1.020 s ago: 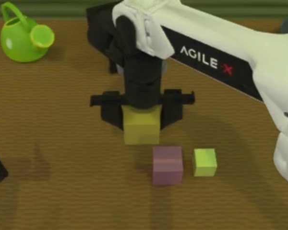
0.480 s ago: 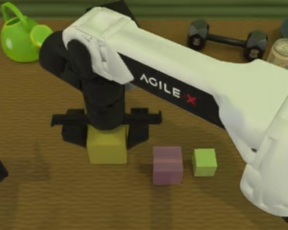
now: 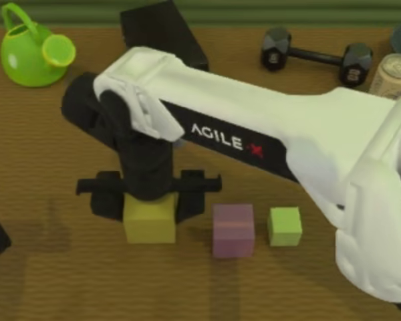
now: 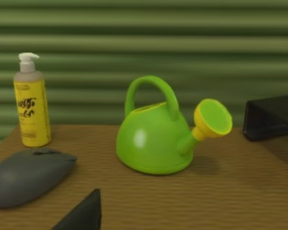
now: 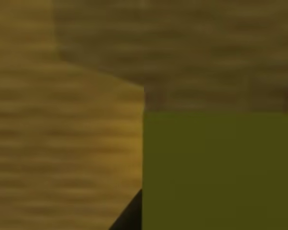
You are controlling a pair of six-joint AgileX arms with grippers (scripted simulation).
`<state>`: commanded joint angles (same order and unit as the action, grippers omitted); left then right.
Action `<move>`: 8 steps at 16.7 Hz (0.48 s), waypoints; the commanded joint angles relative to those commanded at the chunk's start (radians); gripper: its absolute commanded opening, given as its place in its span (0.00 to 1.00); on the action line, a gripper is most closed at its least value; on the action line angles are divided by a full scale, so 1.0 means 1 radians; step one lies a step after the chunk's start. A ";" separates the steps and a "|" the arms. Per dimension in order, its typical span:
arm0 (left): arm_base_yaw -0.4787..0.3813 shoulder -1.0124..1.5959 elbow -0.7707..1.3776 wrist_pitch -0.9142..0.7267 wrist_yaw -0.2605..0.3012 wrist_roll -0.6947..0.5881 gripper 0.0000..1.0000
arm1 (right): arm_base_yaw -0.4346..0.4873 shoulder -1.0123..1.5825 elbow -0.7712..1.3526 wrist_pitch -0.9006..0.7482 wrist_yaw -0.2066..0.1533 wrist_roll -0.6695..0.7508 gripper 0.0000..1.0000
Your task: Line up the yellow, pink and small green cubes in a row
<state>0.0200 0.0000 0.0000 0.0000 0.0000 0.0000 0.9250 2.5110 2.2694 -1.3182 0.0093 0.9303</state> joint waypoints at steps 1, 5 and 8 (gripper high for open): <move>0.000 0.000 0.000 0.000 0.000 0.000 1.00 | 0.000 0.000 -0.037 0.035 0.001 0.001 0.00; 0.000 0.000 0.000 0.000 0.000 0.000 1.00 | 0.000 0.002 -0.110 0.106 0.006 0.004 0.00; 0.000 0.000 0.000 0.000 0.000 0.000 1.00 | 0.000 0.002 -0.110 0.106 0.006 0.004 0.00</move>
<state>0.0200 0.0000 0.0000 0.0000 0.0000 0.0000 0.9253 2.5131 2.1592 -1.2120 0.0151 0.9341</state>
